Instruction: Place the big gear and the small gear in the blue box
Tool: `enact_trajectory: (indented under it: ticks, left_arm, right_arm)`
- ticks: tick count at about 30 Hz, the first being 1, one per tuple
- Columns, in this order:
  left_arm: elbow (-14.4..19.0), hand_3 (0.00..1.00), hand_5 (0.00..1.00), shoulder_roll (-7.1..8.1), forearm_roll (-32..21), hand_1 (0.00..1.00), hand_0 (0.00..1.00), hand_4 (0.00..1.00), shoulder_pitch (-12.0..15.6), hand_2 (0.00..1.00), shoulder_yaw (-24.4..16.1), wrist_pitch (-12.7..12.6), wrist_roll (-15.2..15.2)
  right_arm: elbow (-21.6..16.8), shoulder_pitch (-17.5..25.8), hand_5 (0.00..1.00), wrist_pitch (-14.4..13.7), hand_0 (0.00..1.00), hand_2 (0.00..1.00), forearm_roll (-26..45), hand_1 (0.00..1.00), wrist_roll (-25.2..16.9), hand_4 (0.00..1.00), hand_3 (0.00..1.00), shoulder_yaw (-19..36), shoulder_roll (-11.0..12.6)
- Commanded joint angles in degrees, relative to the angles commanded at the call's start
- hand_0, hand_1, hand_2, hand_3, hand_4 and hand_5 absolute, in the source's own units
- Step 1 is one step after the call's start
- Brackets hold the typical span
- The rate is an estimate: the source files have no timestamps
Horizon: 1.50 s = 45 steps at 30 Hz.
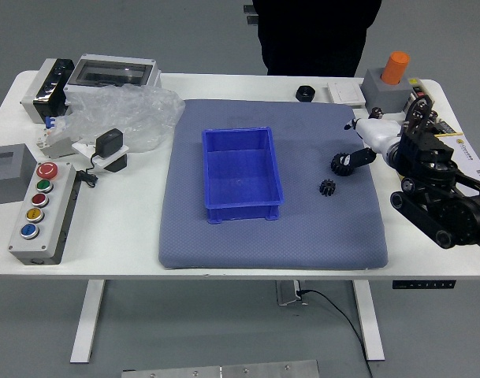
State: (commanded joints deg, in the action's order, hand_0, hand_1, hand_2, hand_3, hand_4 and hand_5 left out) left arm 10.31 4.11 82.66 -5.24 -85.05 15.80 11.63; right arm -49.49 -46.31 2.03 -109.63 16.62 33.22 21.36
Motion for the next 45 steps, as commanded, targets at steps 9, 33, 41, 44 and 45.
enact_trajectory:
  ticks: [9, 33, 41, 44, 45]
  left_arm:
    - [0.0, 0.843, 0.260, -0.16, -0.1, 0.801, 0.839, 0.673, 0.0, 0.809, 0.0, 0.0, 0.0]
    - [0.0, 0.843, 0.262, -0.51, 0.5, 0.800, 0.838, 0.672, -0.4, 0.809, 0.0, 0.1, 0.2]
    - [0.0, 0.843, 0.262, -0.53, 0.5, 0.800, 0.838, 0.672, -0.5, 0.809, 0.2, 0.2, 0.2]
    - [0.0, 0.843, 0.262, -0.51, 0.6, 0.800, 0.838, 0.672, -0.6, 0.809, 0.2, 0.2, 0.2]
    - [0.0, 0.843, 0.263, -0.51, 0.6, 0.800, 0.839, 0.673, -0.6, 0.809, 0.2, 0.2, 0.2]
  right_arm:
    - [0.3, 0.9, 0.415, 0.4, 0.797, 0.887, -3.1, 0.748, -0.2, 0.771, 0.896, -2.1, -1.0]
    - [5.5, 1.9, 0.438, -3.2, 0.737, 0.810, -3.3, 0.676, -4.0, 0.754, 0.805, -2.3, -2.8]
    - [8.8, 0.9, 0.452, -4.0, 0.728, 0.790, -2.3, 0.666, -5.7, 0.733, 0.771, -2.0, -4.2]
    - [9.7, 0.4, 0.452, -4.2, 0.728, 0.790, -2.0, 0.666, -6.0, 0.733, 0.771, -1.9, -4.7]
    - [10.0, 0.3, 0.470, -4.3, 0.714, 0.767, -1.9, 0.653, -6.1, 0.704, 0.730, -1.9, -4.9]
